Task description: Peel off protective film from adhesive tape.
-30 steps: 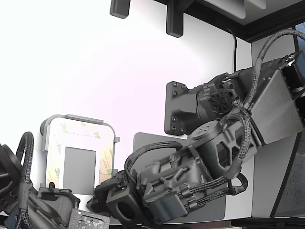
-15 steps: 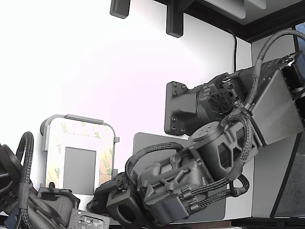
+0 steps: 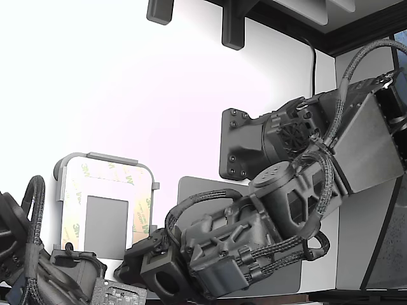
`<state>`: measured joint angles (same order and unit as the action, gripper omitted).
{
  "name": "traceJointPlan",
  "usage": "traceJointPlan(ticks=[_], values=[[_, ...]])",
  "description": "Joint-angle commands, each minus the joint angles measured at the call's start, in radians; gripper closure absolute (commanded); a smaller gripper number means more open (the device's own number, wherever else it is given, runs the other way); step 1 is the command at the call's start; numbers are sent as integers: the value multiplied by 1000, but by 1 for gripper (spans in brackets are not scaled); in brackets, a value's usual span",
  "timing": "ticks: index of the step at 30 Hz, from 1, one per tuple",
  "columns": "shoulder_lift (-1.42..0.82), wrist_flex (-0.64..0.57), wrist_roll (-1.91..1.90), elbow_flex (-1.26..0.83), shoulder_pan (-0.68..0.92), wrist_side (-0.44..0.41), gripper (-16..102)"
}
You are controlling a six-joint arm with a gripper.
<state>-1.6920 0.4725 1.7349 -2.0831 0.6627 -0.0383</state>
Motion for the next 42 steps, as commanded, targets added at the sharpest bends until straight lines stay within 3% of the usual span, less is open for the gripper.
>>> traceJointPlan(ticks=[1, 42], values=[[-17, -9, 0, 15, -17, 2, 97], [-38, 12, -43, 11, 8, -5, 97]])
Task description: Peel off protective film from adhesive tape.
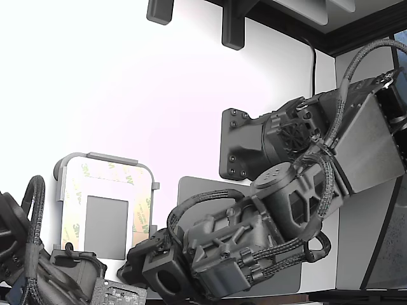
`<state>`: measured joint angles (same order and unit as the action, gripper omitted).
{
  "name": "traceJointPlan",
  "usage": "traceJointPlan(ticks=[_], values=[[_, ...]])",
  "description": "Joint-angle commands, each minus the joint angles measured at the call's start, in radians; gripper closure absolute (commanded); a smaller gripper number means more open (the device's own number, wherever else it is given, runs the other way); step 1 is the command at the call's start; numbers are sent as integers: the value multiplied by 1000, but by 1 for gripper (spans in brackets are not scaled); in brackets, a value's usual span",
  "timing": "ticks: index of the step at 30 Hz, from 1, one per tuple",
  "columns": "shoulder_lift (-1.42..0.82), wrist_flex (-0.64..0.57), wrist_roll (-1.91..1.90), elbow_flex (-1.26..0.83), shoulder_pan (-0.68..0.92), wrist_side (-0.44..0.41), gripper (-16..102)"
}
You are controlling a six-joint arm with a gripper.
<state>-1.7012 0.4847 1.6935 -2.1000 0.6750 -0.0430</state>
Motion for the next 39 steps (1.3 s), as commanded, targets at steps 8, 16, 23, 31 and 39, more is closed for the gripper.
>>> traceJointPlan(ticks=[8, 16, 23, 31, 39], values=[[-32, 11, 0, 32, -5, -3, 97], [-32, 34, 5, 52, -3, -3, 97], [-31, 40, 3, 58, -3, -3, 97], [-23, 38, 6, 66, -6, -2, 97], [-12, 40, 9, 84, -12, 2, 97]])
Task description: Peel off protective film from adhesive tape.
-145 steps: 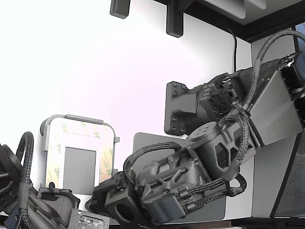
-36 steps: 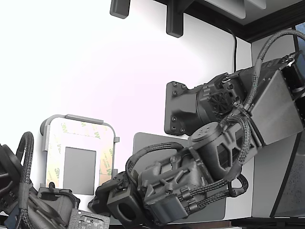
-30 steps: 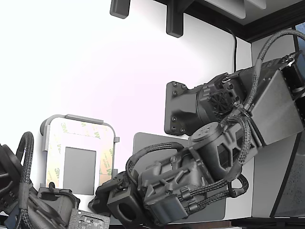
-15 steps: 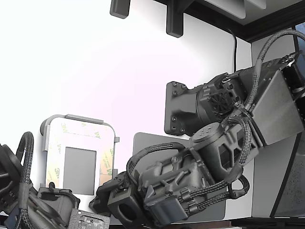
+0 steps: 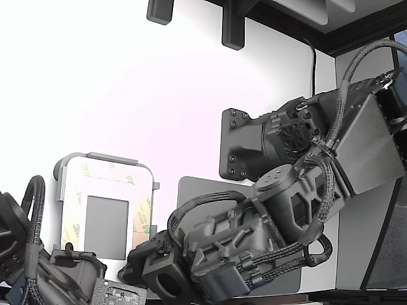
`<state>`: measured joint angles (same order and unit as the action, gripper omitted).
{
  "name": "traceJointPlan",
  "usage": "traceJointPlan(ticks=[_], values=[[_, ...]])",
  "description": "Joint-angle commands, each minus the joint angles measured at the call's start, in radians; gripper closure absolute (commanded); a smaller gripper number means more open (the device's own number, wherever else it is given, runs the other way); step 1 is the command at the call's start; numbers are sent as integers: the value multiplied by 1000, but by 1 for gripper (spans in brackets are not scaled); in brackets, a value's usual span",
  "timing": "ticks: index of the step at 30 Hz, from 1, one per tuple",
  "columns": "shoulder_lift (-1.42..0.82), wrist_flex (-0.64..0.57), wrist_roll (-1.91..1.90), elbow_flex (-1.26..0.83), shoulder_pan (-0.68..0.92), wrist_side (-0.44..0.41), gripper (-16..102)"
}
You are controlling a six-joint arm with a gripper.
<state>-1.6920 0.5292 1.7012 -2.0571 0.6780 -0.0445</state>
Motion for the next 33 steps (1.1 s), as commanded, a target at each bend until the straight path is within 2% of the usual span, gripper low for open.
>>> traceJointPlan(ticks=[1, 33], values=[[-20, -2, 2, 43, -15, 2, 97], [-6, -41, 26, 15, -31, 15, 97]])
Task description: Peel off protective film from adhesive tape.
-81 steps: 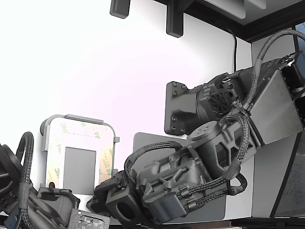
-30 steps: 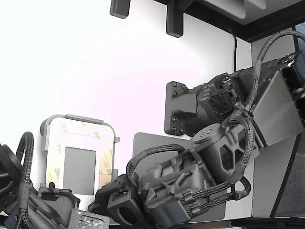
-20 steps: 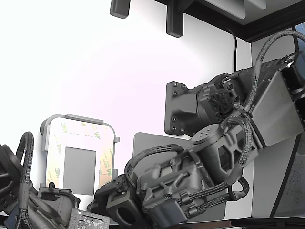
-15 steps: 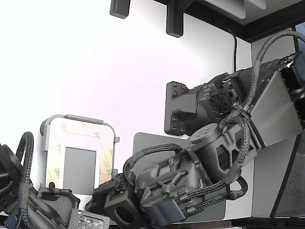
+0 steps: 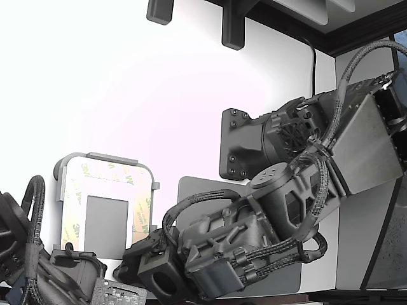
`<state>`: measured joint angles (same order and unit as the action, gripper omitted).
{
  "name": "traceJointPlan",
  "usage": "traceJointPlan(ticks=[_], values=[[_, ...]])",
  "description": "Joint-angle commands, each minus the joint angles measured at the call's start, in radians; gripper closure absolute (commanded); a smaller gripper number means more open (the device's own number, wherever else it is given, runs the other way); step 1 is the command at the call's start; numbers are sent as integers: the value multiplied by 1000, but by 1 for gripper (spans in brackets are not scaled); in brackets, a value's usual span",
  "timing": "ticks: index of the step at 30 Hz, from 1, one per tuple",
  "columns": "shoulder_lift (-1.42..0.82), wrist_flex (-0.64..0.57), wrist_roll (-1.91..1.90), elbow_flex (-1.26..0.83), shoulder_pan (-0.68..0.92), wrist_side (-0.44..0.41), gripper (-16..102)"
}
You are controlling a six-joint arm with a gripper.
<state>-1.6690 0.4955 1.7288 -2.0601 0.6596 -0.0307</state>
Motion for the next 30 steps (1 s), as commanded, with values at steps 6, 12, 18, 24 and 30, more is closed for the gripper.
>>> traceJointPlan(ticks=[6, 12, 18, 24, 30], values=[[-31, 8, -15, 29, -3, -2, 97], [-34, 9, -23, 31, -2, -2, 97], [-35, 12, -34, 31, 2, -2, 97], [-40, 15, -40, 32, 6, -6, 97], [-43, 17, -44, 29, 9, -9, 97]])
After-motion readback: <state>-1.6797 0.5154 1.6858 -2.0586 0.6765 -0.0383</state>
